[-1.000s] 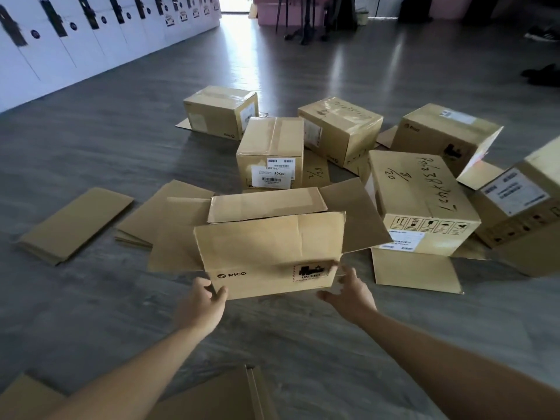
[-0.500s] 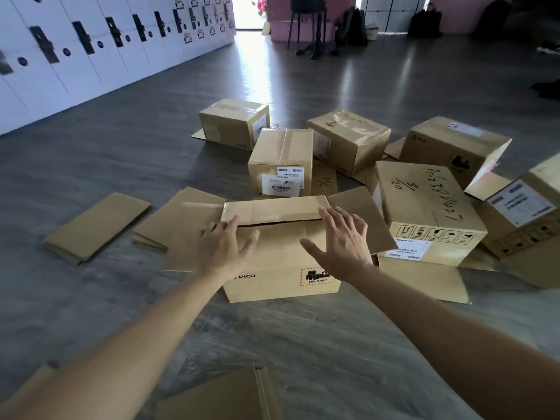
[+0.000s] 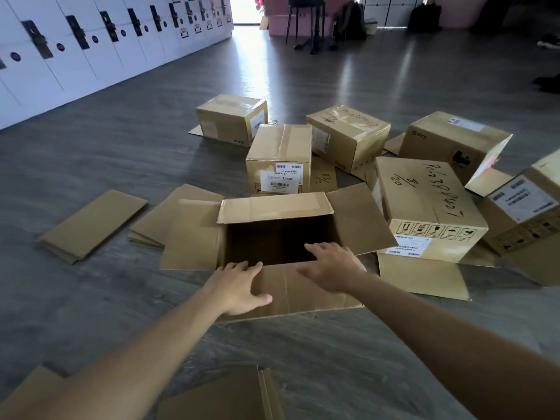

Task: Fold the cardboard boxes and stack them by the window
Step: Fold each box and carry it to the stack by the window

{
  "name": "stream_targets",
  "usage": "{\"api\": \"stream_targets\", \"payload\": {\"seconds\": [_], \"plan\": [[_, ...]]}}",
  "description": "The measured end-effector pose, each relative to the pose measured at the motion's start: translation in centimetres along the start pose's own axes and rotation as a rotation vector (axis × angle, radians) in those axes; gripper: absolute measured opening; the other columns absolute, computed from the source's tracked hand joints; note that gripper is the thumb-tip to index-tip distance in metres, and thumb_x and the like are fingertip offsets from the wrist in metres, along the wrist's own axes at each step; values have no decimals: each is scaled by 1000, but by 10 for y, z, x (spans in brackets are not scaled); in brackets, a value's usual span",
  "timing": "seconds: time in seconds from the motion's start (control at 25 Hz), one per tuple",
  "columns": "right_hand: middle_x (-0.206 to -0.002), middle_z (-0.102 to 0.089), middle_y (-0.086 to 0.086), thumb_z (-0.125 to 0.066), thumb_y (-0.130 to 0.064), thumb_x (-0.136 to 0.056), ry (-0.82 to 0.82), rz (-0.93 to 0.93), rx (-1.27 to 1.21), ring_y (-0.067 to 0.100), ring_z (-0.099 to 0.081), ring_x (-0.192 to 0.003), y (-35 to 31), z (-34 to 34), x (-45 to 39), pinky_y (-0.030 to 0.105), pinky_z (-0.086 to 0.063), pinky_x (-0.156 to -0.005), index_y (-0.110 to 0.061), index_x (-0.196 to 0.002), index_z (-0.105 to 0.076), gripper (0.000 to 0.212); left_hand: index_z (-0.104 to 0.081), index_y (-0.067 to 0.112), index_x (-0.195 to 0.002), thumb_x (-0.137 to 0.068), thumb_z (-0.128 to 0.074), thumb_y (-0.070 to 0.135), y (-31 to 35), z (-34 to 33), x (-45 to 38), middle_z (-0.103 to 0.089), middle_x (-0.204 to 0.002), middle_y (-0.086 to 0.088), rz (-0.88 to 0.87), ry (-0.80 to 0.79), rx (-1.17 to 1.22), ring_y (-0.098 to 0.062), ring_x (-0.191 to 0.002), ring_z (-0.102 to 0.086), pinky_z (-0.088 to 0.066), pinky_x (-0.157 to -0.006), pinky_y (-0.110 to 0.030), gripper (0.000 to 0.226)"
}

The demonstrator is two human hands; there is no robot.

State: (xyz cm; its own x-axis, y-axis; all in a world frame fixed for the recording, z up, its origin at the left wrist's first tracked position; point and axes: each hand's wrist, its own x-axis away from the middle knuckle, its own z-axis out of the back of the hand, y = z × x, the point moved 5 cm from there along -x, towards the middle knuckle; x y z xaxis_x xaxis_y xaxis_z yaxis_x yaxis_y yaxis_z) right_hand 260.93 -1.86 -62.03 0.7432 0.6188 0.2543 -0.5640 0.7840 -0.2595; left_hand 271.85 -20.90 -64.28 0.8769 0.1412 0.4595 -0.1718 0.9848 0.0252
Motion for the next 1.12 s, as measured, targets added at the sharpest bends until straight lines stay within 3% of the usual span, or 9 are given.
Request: {"api": "stream_targets", "payload": {"seconds": [0.16, 0.36, 0.48, 0.64, 0.76, 0.88, 1.0, 1.12], "plan": [[-164, -23, -1, -33, -77, -91, -3, 38, 145, 23, -17, -151, 3, -43, -7, 49, -6, -124, -29, -158, -17, 83, -3, 30, -159, -78, -50, 84, 5, -10, -14, -18, -166, -3, -15, 87, 1, -29, -151, -20, -19, -121, -47, 109], [-148, -48, -6, -23, -85, -85, 103, 38, 167, 20, -43, -135, 5, -49, -19, 47, -26, -114, -33, -151, -32, 85, -25, 29, -153, -71, -57, 86, 10, -3, -25, -42, -154, 3, -32, 64, 54, -25, -139, -43, -34, -114, -49, 105], [-136, -57, -9, -18, -88, -82, 125, 53, 204, 18, -53, -123, 12, -53, -13, 44, -33, -108, -34, -145, -40, 86, -30, 30, -147, -66, -60, 88, 13, -7, -23, -53, -141, 6, -70, 17, 128, -20, -122, -56, -50, -92, -36, 103], [-120, -64, -8, -10, -92, -76, 160, 94, 236, 16, -60, -107, 15, -56, 9, 38, -42, -97, -32, -135, -49, 92, -33, 31, -143, -58, -61, 91, 25, -13, -14, -56, -135, 7, -137, -18, 137, -20, -115, -59, -45, -77, -29, 108], [-112, -65, -9, 3, -95, -66, 129, 78, 161, 13, -62, -100, 12, -57, 17, 30, -48, -85, -31, -132, -53, 107, -35, 29, -145, -55, -56, 96, 36, -19, -11, -57, -136, 5, -154, -49, 101, -22, -116, -59, -48, -78, -31, 114], [-129, -62, -4, -4, -90, -73, 95, 58, 45, 16, -61, -114, 5, -45, 5, 31, -50, -88, -28, -143, -45, 102, -34, 27, -149, -53, -52, 98, 42, -27, -6, -53, -143, 2, -150, -131, 77, -23, -125, -55, -50, -95, -39, 121], [-151, -44, 3, -16, -79, -89, 95, 71, 54, 23, -43, -137, -5, -32, -17, 40, -41, -107, -25, -155, -27, 86, -41, 29, -145, -57, -57, 94, 44, -28, -2, -54, -141, 5, -162, -155, 109, -20, -124, -54, -49, -98, -39, 111], [-162, -25, 6, -24, -73, -95, 167, 110, 122, 26, -25, -147, -15, -21, -35, 47, -30, -115, -23, -158, -13, 81, -38, 30, -148, -58, -60, 93, 42, -28, 0, -50, -146, 6, -159, -161, 135, -20, -130, -51, -46, -103, -41, 111]]}}
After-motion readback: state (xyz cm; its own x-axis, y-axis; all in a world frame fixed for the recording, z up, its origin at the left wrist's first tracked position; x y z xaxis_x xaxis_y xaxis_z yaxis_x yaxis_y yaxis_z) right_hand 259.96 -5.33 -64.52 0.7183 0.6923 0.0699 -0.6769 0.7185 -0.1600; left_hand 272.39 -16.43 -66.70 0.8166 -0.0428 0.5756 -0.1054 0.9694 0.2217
